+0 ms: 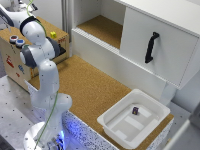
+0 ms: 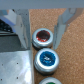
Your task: Move the blue light switch to turn on the blue light
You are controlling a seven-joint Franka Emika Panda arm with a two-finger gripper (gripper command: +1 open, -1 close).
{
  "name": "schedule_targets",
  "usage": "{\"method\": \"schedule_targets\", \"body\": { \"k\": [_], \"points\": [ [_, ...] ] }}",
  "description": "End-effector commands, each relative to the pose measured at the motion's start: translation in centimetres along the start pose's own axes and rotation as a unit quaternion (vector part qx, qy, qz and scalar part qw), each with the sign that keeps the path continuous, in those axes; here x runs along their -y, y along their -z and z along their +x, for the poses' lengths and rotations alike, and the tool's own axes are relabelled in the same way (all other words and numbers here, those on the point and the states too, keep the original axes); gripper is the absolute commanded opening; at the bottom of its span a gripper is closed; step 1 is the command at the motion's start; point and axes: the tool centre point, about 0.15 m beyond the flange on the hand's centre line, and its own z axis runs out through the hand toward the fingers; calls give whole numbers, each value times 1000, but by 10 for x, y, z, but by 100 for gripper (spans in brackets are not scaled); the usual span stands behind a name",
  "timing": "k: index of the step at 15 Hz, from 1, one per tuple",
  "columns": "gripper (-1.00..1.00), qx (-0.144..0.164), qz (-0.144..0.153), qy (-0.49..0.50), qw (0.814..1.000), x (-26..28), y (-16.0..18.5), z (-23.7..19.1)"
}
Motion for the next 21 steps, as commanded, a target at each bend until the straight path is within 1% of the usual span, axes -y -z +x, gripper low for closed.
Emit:
{"method": "schedule_targets", "body": {
  "k": [1, 5, 9, 11, 13, 16, 18, 20, 21],
  "points": [
    [-100, 30, -9, 10, 999, -17, -30, 20],
    [-100, 34, 8, 35, 999, -12, -57, 24],
    [-100, 31, 39, 22, 999, -2, -82, 24],
    [-100, 36, 45, 18, 998, -3, -89, 21],
    [-100, 52, 50, 7, 997, -5, -96, 14],
    [-100, 64, 60, -12, 996, -10, -107, 3],
    [-100, 74, 73, 0, 995, -11, -118, 8],
    [-100, 83, 80, 20, 993, -8, -118, 18],
    [-100, 76, 75, 15, 994, -8, -105, 17]
  ]
}}
